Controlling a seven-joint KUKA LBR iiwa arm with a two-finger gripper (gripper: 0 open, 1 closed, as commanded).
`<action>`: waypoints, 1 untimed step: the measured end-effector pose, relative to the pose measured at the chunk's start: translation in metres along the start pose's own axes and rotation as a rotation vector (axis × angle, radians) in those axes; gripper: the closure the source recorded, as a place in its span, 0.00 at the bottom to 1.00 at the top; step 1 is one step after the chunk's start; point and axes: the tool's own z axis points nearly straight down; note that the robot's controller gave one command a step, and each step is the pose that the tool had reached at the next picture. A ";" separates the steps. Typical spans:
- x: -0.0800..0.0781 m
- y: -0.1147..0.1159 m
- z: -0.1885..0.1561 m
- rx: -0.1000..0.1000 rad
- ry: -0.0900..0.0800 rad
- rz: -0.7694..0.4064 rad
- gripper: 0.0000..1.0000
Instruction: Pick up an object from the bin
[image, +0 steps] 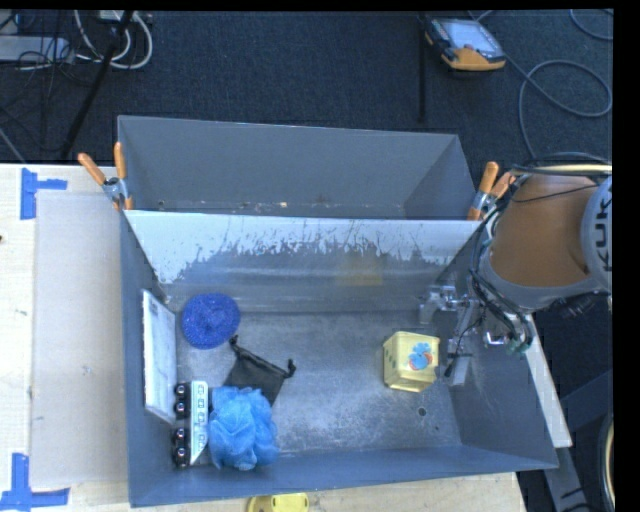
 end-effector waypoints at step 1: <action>0.012 -0.003 0.019 -0.001 0.007 0.052 0.00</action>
Offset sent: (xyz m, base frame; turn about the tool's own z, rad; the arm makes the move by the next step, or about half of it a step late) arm -0.0160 -0.0062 -0.0314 0.1339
